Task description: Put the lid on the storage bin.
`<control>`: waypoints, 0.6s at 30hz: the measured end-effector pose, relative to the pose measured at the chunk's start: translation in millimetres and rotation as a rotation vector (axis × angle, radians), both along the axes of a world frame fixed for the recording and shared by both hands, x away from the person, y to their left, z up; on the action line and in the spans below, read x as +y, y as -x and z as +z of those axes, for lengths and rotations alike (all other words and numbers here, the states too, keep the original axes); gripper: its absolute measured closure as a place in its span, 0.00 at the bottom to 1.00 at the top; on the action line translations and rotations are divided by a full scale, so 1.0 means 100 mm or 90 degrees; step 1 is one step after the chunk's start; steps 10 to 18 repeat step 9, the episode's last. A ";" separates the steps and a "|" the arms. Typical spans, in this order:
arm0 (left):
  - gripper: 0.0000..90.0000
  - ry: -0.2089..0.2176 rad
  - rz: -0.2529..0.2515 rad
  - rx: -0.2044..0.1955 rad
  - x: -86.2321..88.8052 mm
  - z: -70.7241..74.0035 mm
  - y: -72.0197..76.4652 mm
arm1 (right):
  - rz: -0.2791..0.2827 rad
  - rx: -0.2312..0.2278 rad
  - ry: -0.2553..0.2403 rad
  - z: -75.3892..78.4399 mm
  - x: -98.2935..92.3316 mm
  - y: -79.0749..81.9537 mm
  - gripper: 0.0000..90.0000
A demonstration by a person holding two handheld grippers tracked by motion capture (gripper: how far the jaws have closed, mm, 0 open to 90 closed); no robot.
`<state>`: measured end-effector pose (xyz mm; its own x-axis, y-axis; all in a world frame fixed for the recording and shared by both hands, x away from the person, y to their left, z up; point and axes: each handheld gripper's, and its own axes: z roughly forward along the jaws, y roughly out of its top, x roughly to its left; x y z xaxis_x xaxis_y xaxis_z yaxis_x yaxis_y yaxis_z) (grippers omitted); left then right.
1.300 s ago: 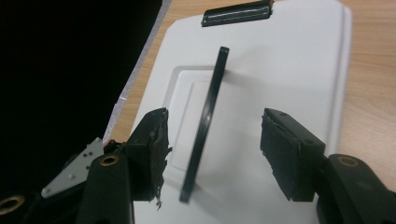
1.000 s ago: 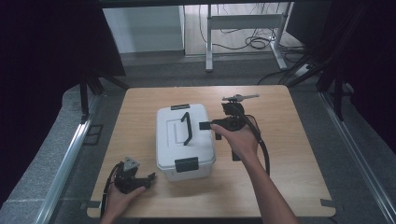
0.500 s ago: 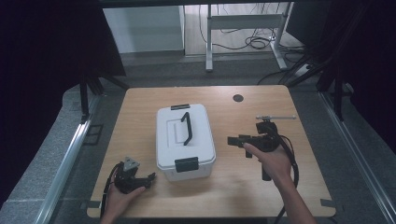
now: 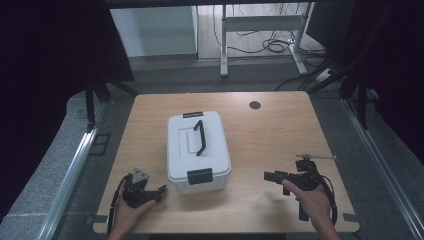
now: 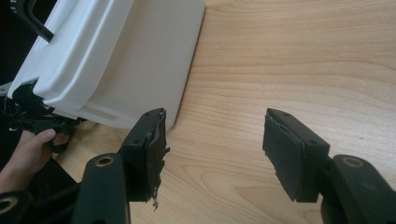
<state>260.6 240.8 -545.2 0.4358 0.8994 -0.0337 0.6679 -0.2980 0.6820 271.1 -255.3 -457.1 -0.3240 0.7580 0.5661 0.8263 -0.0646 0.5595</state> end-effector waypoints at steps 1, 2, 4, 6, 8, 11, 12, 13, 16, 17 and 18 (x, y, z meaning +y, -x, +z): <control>0.13 0.000 0.000 0.000 0.00 0.00 0.00 | 0.000 -0.002 0.000 -0.01 -0.01 0.00 0.44; 0.13 0.000 0.000 0.000 0.00 0.00 0.00 | 0.000 -0.002 0.001 -0.01 -0.02 0.01 0.44; 0.13 0.000 0.000 0.000 0.00 0.00 0.00 | 0.001 -0.007 -0.001 -0.02 -0.02 0.02 0.44; 0.13 0.000 0.000 0.000 0.00 0.00 0.00 | 0.000 -0.007 -0.005 -0.03 -0.04 0.03 0.44; 0.13 0.000 0.001 0.000 0.00 0.00 0.00 | -0.005 -0.004 -0.009 -0.06 -0.05 0.03 0.44; 0.13 0.000 0.001 0.000 0.00 0.00 0.00 | -0.004 -0.002 -0.009 -0.07 -0.06 0.03 0.44; 0.13 0.000 0.001 0.000 0.00 0.00 0.00 | -0.004 -0.002 -0.009 -0.07 -0.06 0.03 0.44; 0.13 0.000 0.001 0.000 0.00 0.00 0.00 | -0.004 -0.002 -0.009 -0.07 -0.06 0.03 0.44; 0.13 0.000 0.001 0.000 0.00 0.00 0.00 | -0.004 -0.002 -0.009 -0.07 -0.06 0.03 0.44; 0.13 0.000 0.001 0.000 0.00 0.00 0.00 | -0.004 -0.002 -0.009 -0.07 -0.06 0.03 0.44; 0.13 0.000 0.001 0.000 0.00 0.00 0.00 | -0.004 -0.002 -0.009 -0.07 -0.06 0.03 0.44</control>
